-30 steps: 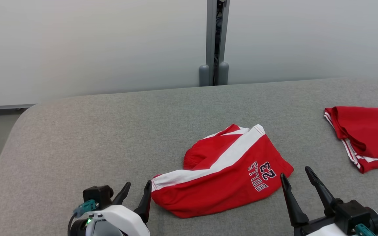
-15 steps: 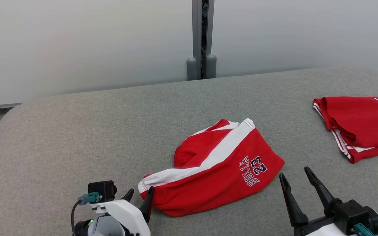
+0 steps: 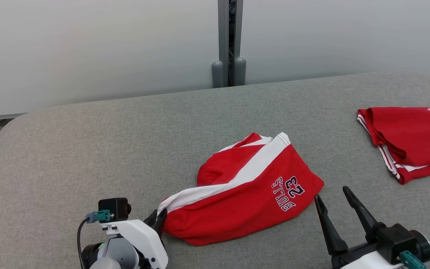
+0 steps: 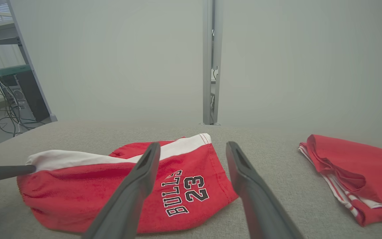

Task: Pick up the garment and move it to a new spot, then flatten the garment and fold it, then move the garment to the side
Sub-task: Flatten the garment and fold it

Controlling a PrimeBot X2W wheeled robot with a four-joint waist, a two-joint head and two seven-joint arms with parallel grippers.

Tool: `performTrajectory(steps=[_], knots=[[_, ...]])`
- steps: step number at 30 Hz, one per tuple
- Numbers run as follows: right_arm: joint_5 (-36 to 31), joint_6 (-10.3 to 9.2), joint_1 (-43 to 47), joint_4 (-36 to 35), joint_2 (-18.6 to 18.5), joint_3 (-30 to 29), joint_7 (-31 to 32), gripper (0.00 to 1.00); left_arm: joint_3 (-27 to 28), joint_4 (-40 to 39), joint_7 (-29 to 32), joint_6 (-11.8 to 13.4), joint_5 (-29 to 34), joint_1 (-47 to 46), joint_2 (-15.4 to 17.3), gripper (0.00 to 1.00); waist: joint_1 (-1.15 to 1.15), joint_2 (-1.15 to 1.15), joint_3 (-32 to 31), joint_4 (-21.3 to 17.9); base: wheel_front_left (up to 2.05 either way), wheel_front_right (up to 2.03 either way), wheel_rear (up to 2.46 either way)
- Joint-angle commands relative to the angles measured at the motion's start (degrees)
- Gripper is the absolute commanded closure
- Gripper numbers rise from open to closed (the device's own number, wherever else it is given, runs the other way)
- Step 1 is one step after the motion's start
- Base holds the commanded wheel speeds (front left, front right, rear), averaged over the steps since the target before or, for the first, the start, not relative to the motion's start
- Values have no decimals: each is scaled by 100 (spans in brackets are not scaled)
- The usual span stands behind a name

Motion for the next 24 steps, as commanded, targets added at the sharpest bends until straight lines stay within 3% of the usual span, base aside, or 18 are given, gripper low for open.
performTrajectory(steps=[1,2,10,15,18,24], knots=[[2,-2,-85,-3,-35,-11,-2,0,20,23,48,-62,-65,-121,21,91,0,0,1,5,0,0,0],[5,-2,-92,-7,-35,-9,-2,0,5,30,78,-83,-67,-133,28,100,0,0,4,6,0,0,0],[4,-2,-125,-26,-59,-23,-2,0,-151,-229,-46,-170,79,-41,121,100,0,0,47,100,0,0,0],[117,-2,-289,78,-60,20,-2,0,-374,-735,-274,-97,437,248,305,100,0,0,124,251,0,0,0],[385,-2,-500,477,-112,126,-2,0,-487,-1094,-282,-16,567,465,370,100,0,0,171,380,0,0,0],[1190,-2,-1835,2099,-702,875,410,0,-735,-1783,-97,57,638,826,388,100,0,0,280,719,0,0,0]])
